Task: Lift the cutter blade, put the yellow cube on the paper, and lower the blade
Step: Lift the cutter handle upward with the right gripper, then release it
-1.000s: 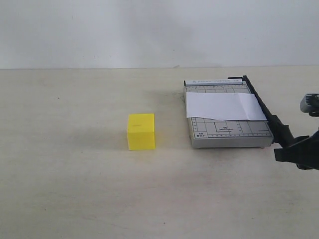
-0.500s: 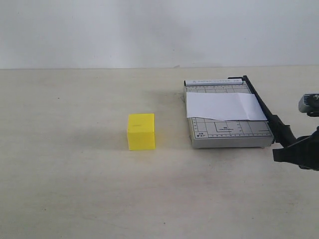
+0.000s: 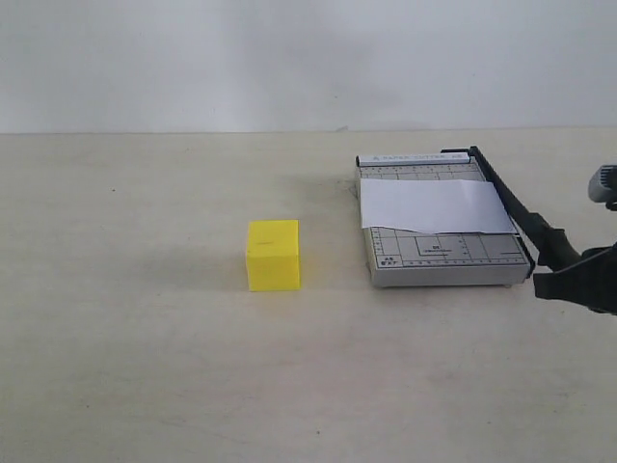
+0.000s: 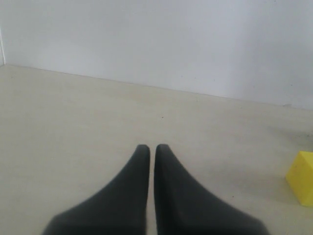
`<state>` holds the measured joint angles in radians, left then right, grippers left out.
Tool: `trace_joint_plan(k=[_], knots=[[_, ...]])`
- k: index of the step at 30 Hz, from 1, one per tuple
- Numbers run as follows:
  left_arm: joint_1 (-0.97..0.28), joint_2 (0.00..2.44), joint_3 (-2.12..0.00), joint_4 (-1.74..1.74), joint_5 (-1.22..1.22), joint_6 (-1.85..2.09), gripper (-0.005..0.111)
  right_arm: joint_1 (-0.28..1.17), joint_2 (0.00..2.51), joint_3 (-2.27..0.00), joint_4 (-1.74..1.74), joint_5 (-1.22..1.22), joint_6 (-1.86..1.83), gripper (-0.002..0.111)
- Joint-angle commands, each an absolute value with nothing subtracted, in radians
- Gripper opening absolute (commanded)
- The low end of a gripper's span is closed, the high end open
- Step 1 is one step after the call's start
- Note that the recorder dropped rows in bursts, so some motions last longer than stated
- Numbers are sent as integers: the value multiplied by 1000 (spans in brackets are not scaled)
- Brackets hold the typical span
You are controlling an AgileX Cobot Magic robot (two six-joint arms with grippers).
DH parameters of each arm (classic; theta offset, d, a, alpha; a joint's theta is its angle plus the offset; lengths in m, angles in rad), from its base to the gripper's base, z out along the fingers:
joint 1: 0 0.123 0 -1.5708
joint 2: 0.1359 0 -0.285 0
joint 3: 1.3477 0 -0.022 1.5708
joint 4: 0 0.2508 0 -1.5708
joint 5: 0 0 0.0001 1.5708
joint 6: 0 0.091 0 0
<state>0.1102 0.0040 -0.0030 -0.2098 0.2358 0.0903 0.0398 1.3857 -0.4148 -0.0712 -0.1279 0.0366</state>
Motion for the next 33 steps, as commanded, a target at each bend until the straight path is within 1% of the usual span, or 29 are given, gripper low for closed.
trace_joint_plan(k=[1,15,33], knots=[[106,0,0,-208,233,82,4,20,1324,-412,-57,-122,35,0],[106,0,0,-208,235,82,4,20,1287,-412,-57,-164,46,0],[106,0,0,-208,235,82,4,20,1287,-412,-108,-433,46,0]])
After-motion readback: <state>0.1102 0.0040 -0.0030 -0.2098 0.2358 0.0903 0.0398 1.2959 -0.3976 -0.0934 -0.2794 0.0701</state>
